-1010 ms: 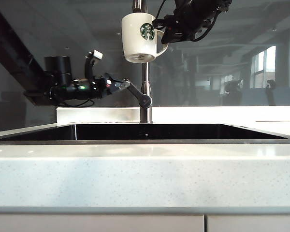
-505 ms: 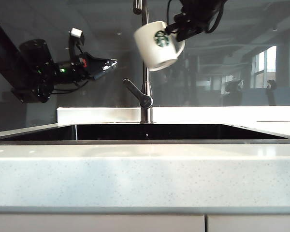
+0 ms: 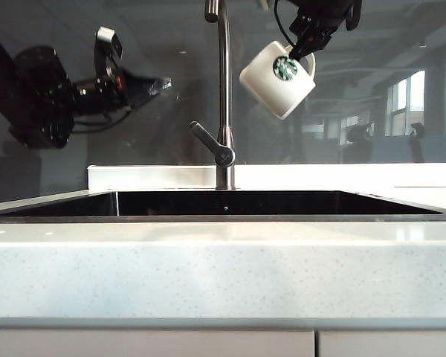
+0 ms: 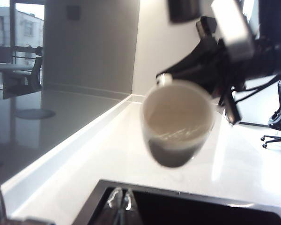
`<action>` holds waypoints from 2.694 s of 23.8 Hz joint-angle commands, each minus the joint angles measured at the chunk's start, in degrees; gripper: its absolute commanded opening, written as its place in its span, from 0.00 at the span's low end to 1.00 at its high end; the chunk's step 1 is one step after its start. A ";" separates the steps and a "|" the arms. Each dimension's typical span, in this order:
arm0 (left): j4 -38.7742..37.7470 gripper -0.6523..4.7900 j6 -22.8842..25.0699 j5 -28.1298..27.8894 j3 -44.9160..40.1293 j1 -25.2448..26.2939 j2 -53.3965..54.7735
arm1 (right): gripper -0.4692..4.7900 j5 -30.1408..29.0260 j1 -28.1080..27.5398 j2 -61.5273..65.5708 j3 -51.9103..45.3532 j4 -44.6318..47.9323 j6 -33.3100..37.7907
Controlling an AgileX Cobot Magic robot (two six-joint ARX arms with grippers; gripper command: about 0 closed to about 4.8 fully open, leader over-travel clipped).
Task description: Pick up the mug next to the sink, go to the faucet to get some water, pour the water into the sink, and finally put the mug back to its place.
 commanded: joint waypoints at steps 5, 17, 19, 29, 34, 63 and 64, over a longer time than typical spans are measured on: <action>1.62 0.11 -0.94 0.13 0.17 0.26 -5.29 | 0.08 6.99 1.97 -1.44 0.85 5.18 -15.15; -1.29 0.11 -0.83 0.07 0.20 0.28 -11.41 | 0.08 5.60 3.72 -5.33 0.83 5.75 -27.82; -1.40 0.11 -1.40 0.20 0.22 0.28 -11.52 | 0.08 3.98 3.74 -6.01 0.83 5.46 -30.62; -1.44 0.11 -4.35 0.85 0.31 0.28 -12.07 | 0.08 1.14 4.04 -6.34 0.83 5.51 -39.78; -1.27 0.11 -4.37 0.87 0.31 0.28 -12.31 | 0.08 1.03 4.04 -6.34 0.83 5.55 -43.47; 0.26 0.11 -8.44 0.90 0.31 1.73 -12.90 | 0.08 1.05 6.54 -6.34 0.83 10.38 -54.73; 0.28 0.11 -8.41 0.87 0.31 1.73 -12.94 | 0.08 0.85 6.54 -6.34 0.83 10.40 -54.75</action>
